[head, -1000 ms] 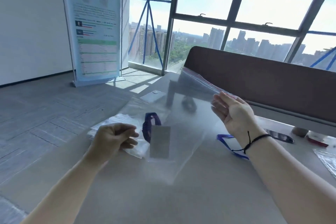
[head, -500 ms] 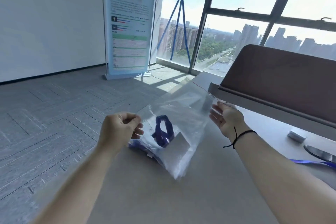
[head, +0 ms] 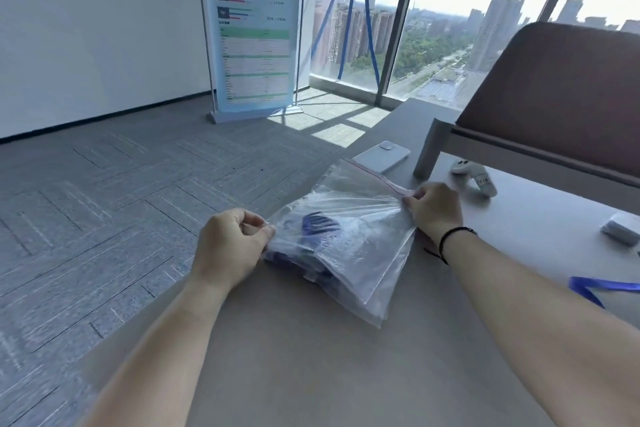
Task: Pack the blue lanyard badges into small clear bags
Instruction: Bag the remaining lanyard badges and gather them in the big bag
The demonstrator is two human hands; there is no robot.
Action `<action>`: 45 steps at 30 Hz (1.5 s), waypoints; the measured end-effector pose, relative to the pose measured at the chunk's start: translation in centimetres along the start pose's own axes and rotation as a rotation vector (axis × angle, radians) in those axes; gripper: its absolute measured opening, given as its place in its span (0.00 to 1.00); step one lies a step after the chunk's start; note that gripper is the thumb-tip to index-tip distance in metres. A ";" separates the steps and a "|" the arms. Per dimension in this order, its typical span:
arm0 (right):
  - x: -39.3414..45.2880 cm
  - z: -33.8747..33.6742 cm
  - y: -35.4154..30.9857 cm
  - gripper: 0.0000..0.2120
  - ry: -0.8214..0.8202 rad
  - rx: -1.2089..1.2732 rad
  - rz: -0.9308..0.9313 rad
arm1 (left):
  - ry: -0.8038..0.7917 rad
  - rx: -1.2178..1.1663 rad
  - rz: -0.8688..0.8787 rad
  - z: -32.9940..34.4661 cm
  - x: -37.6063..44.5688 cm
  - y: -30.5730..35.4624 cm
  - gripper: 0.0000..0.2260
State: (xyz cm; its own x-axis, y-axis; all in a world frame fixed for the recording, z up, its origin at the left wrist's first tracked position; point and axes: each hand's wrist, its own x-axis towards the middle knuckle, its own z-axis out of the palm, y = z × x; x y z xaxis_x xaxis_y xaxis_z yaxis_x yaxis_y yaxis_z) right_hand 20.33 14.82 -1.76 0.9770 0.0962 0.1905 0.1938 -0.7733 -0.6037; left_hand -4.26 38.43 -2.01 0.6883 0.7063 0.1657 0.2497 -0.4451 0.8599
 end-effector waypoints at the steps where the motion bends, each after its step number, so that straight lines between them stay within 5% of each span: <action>1: 0.0 0.0 -0.1 0.08 0.002 -0.014 0.014 | 0.001 0.005 0.010 0.0 -0.2 0.0 0.06; 7: -1.0 -1.5 -0.5 0.29 -0.052 0.101 0.097 | 0.150 0.056 0.101 -0.2 -1.3 0.4 0.06; 13: -6.1 -5.8 1.1 0.21 -0.141 0.186 -0.017 | 0.247 0.349 0.477 0.5 -3.8 3.8 0.12; 24: -18.7 -19.2 12.6 0.10 -0.135 -0.011 -0.088 | -0.387 0.132 0.713 12.7 -15.9 12.8 0.14; 30: -23.9 -25.4 20.8 0.19 0.145 -0.232 0.106 | -0.642 0.202 0.784 18.6 -21.2 15.2 0.15; 33: -25.3 -26.7 23.9 0.26 0.248 -0.298 0.255 | -0.709 0.205 0.771 20.9 -23.1 16.3 0.15; 36: -25.5 -26.6 25.6 0.17 0.241 -0.283 0.314 | -0.746 0.202 0.792 22.9 -24.9 17.2 0.15; 42: -26.0 -25.9 26.5 0.03 0.226 -0.209 0.145 | -0.755 0.225 0.881 25.0 -27.5 18.2 0.23; 45: -26.7 -26.1 25.9 0.03 0.120 -0.106 -0.003 | -0.740 0.250 0.962 24.9 -27.8 18.3 0.28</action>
State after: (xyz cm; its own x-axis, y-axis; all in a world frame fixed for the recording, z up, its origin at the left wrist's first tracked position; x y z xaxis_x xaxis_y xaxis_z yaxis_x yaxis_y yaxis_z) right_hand -3.10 -24.20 -2.27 0.9575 0.0274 0.2872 0.1798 -0.8354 -0.5195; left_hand -1.88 -3.07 -2.89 0.8628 -0.4100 0.2959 -0.5024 -0.7609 0.4107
